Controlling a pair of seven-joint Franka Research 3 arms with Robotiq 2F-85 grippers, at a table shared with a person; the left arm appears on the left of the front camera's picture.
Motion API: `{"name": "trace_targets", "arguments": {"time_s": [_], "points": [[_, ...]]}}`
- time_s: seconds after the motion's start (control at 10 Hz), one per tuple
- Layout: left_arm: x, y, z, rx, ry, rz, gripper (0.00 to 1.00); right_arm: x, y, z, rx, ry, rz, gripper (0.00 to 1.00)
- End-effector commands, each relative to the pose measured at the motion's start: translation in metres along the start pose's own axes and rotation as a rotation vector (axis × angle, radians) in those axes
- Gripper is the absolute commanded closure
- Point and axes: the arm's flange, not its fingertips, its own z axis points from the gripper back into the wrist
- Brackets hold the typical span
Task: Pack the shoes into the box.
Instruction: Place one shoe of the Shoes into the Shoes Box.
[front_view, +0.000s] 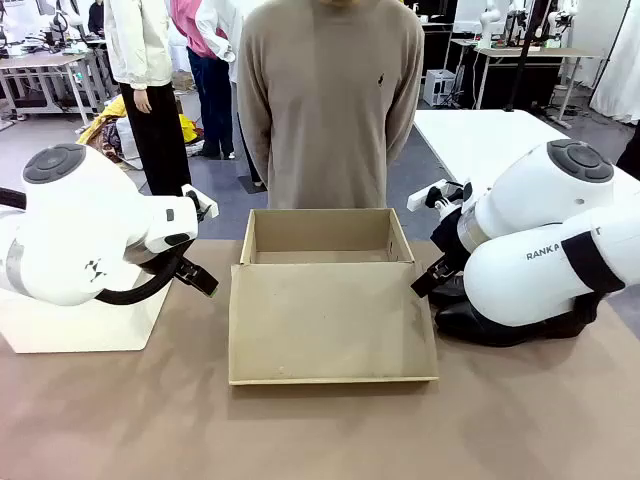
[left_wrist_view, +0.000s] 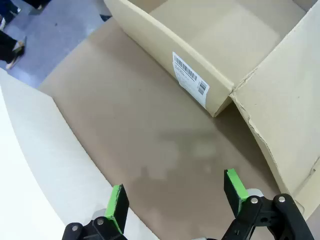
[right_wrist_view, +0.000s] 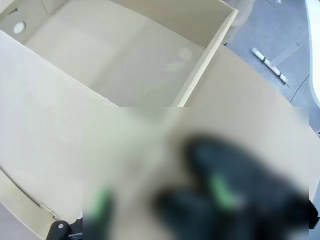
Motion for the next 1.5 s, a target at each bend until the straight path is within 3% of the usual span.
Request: {"name": "trace_targets", "arguments": {"time_s": [0.0,1.1,1.4], "points": [[0.0,0.0,0.0,0.0,0.0,0.0,0.0,0.0,0.0,0.0,0.0,0.0,0.0,0.0],[0.0,0.0,0.0,0.0,0.0,0.0,0.0,0.0,0.0,0.0,0.0,0.0,0.0,0.0],[0.021,-0.004,0.051,0.032,-0.001,-0.035,0.0,0.007,-0.013,0.047,0.022,-0.047,-0.026,0.0]]}}
